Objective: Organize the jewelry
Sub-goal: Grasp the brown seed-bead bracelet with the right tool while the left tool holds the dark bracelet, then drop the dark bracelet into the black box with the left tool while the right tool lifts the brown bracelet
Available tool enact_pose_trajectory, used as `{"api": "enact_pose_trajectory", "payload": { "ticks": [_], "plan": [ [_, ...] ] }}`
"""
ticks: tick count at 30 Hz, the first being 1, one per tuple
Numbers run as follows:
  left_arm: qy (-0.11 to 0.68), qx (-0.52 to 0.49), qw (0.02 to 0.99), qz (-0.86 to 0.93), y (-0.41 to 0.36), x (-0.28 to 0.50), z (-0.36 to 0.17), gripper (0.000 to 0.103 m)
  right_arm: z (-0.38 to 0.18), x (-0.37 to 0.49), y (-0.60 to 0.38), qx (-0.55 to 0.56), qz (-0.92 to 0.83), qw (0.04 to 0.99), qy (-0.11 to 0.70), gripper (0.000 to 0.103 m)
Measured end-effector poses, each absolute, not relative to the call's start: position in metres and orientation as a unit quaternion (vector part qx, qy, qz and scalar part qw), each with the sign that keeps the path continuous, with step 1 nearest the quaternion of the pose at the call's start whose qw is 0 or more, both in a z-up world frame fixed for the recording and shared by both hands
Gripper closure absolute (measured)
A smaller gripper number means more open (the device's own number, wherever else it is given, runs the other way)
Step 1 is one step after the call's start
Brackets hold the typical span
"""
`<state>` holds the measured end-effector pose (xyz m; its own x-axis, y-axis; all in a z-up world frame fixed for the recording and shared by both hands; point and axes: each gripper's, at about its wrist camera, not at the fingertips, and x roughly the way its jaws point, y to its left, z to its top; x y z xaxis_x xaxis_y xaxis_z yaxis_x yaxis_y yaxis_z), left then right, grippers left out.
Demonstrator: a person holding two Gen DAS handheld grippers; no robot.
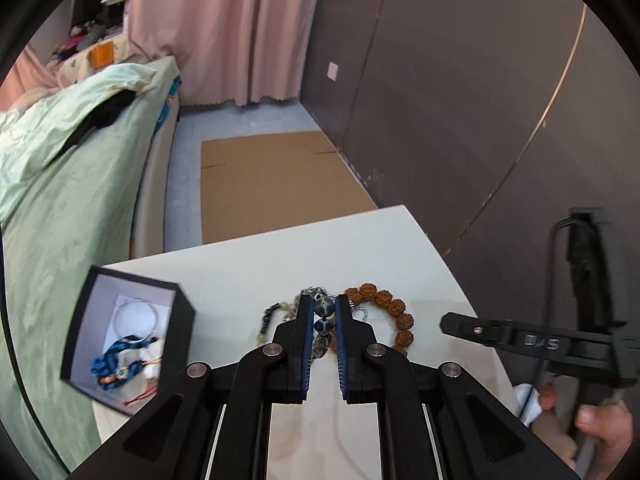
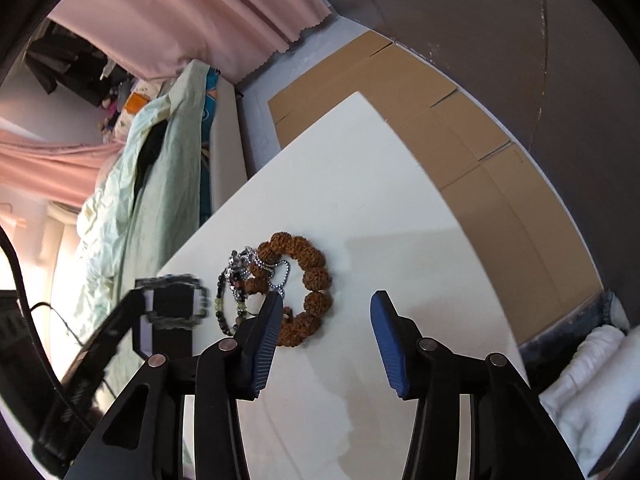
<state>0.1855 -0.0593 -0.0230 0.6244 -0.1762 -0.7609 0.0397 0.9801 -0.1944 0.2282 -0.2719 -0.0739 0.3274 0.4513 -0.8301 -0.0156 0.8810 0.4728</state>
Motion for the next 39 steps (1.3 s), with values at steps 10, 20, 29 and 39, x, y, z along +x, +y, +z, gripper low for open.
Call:
{"api": "enact_pose_trajectory", "payload": {
  "ticks": [10, 20, 29, 39],
  "plan": [
    [0.404, -0.117, 0.906, -0.056, -0.022, 0.162, -0.015, 0.092, -0.084, 0.236, -0.245, 0.129, 0.119, 0.804, 0.569, 0.056],
    [0.386, -0.15, 0.909, -0.042, 0.015, 0.154, -0.007, 0.092, -0.095, 0.24, -0.189, -0.035, 0.059, 0.828, 0.556, 0.056],
    [0.383, -0.145, 0.912, -0.015, 0.04, 0.144, -0.006, 0.092, -0.085, 0.232, -0.19, -0.052, 0.065, 0.833, 0.547, 0.083],
    [0.377, -0.149, 0.914, -0.009, 0.05, 0.137, -0.002, 0.092, -0.022, 0.2, -0.189, 0.062, 0.162, 0.854, 0.49, 0.084]
  ]
}}
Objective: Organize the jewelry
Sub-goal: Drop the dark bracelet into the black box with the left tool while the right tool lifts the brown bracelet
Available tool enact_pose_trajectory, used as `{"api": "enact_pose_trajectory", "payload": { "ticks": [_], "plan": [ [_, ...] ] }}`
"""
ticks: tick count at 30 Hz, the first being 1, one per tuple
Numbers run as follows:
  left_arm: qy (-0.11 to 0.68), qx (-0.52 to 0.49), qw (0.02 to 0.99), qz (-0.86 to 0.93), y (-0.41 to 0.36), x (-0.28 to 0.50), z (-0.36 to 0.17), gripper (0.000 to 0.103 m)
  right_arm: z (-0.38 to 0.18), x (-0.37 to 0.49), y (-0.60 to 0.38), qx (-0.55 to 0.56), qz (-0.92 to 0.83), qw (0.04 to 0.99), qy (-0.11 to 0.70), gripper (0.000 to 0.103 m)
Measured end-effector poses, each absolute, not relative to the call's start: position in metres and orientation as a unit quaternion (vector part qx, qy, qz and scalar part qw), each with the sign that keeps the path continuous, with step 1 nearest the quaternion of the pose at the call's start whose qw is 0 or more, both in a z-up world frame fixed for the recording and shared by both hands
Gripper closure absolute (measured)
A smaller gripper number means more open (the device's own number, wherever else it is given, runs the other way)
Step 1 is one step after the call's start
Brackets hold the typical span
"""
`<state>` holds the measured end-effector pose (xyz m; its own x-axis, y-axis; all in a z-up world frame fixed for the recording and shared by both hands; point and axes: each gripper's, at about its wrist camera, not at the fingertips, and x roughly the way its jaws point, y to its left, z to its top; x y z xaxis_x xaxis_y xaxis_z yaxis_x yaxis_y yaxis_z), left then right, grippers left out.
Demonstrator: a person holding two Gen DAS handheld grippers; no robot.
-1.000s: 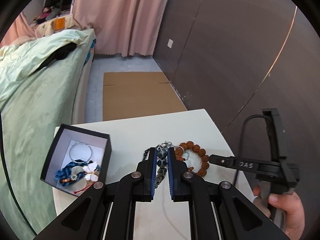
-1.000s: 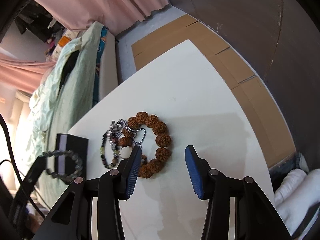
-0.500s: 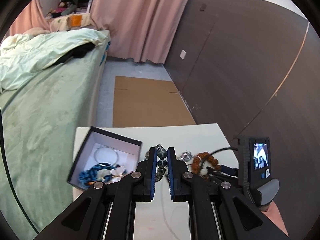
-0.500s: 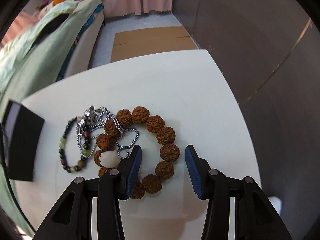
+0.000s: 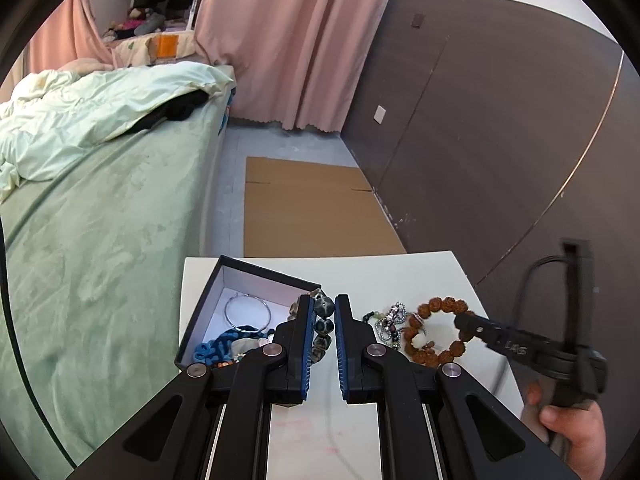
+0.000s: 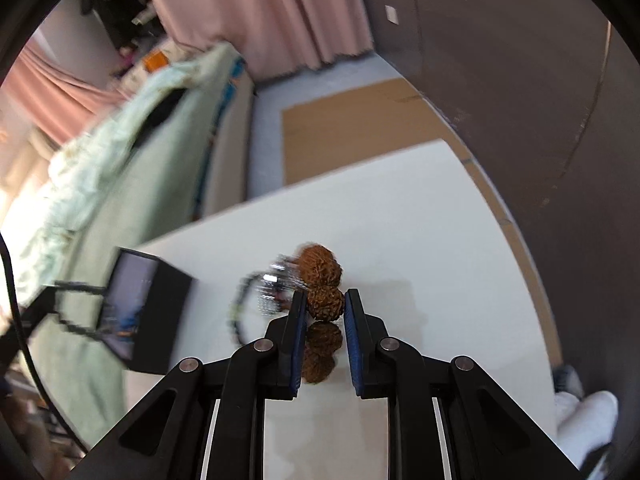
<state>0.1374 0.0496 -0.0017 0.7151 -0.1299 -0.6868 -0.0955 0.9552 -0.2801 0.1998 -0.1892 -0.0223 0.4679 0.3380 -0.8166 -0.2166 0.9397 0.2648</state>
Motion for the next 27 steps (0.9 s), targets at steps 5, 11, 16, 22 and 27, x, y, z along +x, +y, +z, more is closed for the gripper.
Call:
{"api": "enact_pose_trajectory", "payload": {
  "ticks": [5, 11, 16, 22, 27],
  "plan": [
    [0.374, -0.157, 0.914, -0.007, 0.057, 0.134, -0.002, 0.092, -0.001, 0.183, -0.18, 0.091, 0.193, 0.86, 0.464, 0.084],
    [0.38, -0.165, 0.91, -0.005, 0.066, 0.135, -0.009, 0.092, 0.015, 0.178, -0.164, 0.103, 0.223, 0.863, 0.441, 0.084],
    [0.381, -0.177, 0.907, -0.011, 0.075, 0.14, -0.015, 0.092, 0.032, 0.172, -0.151, 0.109, 0.242, 0.871, 0.414, 0.084],
    [0.407, -0.199, 0.891, -0.019, 0.085, 0.154, -0.026, 0.091, 0.048, 0.17, -0.139, 0.125, 0.262, 0.876, 0.385, 0.084],
    [0.409, -0.22, 0.886, -0.01, 0.103, 0.154, -0.023, 0.057, 0.062, 0.169, -0.127, 0.136, 0.287, 0.876, 0.362, 0.084]
  ]
}}
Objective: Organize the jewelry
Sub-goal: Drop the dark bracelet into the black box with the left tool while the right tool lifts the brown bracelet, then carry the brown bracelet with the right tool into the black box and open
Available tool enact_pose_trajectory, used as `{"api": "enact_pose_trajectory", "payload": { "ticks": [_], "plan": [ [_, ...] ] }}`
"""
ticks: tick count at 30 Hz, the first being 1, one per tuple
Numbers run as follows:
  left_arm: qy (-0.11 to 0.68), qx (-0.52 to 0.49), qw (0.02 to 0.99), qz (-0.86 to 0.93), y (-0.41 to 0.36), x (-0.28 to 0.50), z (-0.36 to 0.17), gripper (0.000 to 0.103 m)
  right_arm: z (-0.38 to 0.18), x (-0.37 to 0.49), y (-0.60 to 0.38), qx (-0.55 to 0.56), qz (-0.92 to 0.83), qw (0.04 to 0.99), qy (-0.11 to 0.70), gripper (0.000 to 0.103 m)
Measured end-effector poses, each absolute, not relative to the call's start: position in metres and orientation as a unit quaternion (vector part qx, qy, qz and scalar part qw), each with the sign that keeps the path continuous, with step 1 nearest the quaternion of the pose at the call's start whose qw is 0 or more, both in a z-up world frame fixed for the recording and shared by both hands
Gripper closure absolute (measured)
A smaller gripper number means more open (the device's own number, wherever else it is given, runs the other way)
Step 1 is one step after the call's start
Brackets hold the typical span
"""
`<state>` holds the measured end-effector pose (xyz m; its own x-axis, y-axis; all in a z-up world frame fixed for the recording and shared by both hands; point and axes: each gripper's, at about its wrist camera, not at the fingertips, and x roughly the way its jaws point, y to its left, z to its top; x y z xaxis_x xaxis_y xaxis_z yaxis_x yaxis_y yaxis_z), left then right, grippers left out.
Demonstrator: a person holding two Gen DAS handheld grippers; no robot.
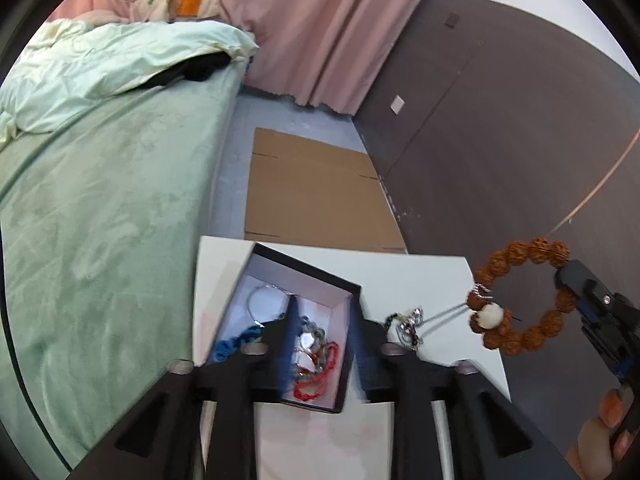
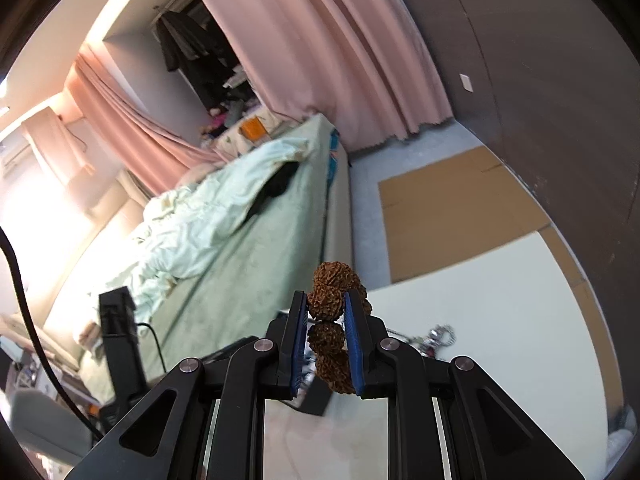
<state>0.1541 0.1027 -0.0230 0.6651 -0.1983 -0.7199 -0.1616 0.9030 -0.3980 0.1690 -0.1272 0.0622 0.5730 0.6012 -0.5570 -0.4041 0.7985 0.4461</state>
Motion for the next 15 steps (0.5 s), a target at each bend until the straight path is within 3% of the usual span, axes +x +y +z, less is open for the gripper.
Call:
{"api": "enact_pose_trajectory", "payload": {
  "ticks": [1, 4, 15],
  "plan": [
    [0.399, -0.226, 0.888, -0.007, 0.108, 0.151, -0.02, 0.042, 0.064, 0.169, -0.125, 0.138, 0.292, 0.876, 0.359, 0.084],
    [0.366, -0.238, 0.9, 0.005, 0.119, 0.143, -0.008, 0.026, 0.068, 0.17, -0.116, 0.144, 0.31, 0.873, 0.349, 0.084],
    [0.335, -0.262, 0.905, 0.012, 0.141, 0.14, 0.012, 0.024, 0.066, 0.176, -0.115, 0.208, 0.379, 0.841, 0.326, 0.083]
  ]
}}
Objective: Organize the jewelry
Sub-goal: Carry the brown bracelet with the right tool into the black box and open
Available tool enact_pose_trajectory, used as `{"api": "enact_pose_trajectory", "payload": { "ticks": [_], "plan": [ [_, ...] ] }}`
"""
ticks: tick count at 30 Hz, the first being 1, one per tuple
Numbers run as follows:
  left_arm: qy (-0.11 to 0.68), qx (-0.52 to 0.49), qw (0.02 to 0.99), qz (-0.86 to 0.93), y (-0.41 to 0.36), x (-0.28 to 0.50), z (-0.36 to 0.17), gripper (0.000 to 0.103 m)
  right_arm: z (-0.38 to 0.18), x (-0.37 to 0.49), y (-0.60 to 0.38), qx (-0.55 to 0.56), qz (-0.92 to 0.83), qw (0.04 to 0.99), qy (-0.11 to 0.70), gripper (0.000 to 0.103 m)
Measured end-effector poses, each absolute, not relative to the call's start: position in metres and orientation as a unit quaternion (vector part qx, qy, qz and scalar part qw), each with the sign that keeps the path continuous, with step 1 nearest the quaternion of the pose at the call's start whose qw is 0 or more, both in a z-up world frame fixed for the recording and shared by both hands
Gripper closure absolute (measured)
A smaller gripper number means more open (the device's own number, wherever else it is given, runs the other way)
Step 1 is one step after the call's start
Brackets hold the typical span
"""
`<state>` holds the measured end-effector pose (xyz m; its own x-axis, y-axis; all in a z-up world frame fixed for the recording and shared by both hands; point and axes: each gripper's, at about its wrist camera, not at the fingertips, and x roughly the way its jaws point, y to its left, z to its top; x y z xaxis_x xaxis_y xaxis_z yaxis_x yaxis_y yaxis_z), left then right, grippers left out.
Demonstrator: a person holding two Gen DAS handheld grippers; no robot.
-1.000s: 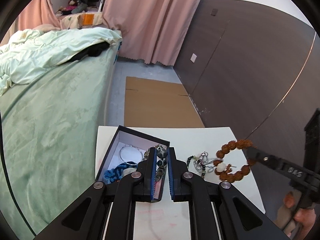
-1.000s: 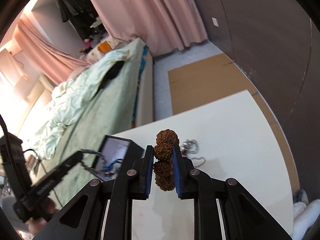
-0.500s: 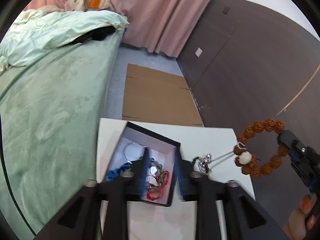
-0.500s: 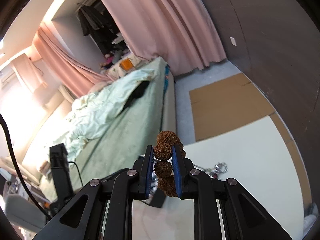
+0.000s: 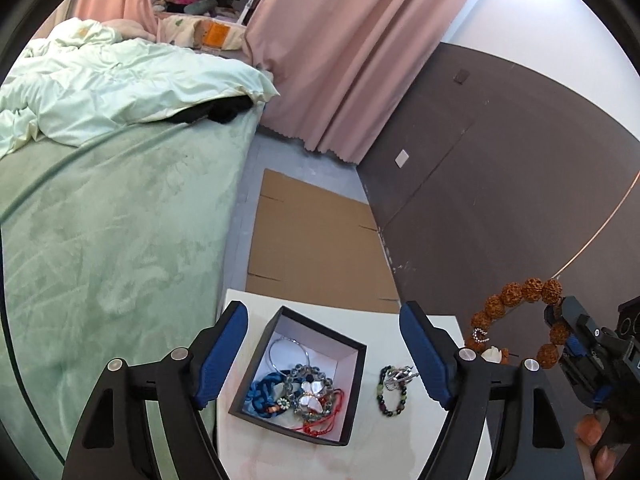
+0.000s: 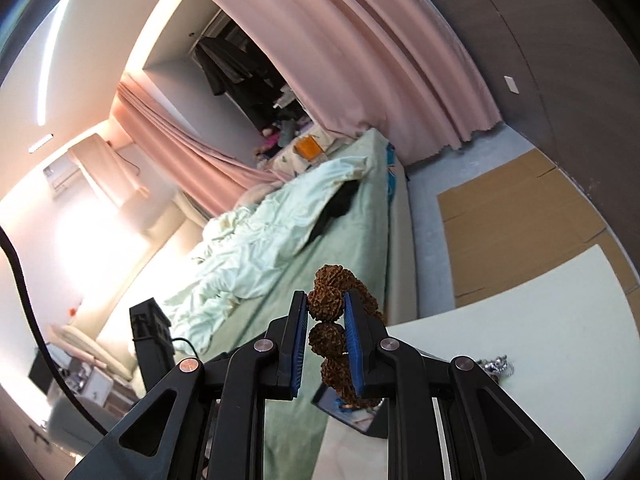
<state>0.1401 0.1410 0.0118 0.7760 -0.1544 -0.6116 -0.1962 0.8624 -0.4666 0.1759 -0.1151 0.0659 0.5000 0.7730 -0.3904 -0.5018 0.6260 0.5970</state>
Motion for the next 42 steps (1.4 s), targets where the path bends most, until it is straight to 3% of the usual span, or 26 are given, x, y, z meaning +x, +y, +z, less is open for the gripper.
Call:
{"api": "enact_pose_trajectory", "payload": {
  "ticks": [11, 23, 26, 27, 28, 42],
  "plan": [
    [0.301, -0.28, 0.911, 0.014, 0.16, 0.131, 0.031, 0.024, 0.047, 0.183, -0.079, 0.245, 0.449, 0.796, 0.325, 0.083],
    [0.281, -0.323, 0.903, 0.029, 0.195, 0.118, 0.033, 0.024, -0.016, 0.2, -0.03, 0.212, 0.416, 0.784, 0.409, 0.083],
    [0.281, -0.322, 0.904, 0.029, 0.196, 0.116, 0.035, 0.024, -0.024, 0.203, -0.02, 0.186, 0.404, 0.778, 0.445, 0.076],
    [0.281, -0.321, 0.904, 0.028, 0.195, 0.116, 0.035, 0.024, -0.026, 0.204, -0.018, 0.181, 0.398, 0.776, 0.455, 0.063],
    [0.282, -0.319, 0.904, 0.028, 0.194, 0.115, 0.035, 0.024, -0.028, 0.204, -0.02, 0.177, 0.39, 0.78, 0.457, 0.058],
    [0.312, -0.274, 0.91, 0.003, 0.141, 0.112, 0.029, 0.024, 0.006, 0.19, -0.125, 0.186, 0.282, 0.846, 0.412, 0.057]
  ]
}}
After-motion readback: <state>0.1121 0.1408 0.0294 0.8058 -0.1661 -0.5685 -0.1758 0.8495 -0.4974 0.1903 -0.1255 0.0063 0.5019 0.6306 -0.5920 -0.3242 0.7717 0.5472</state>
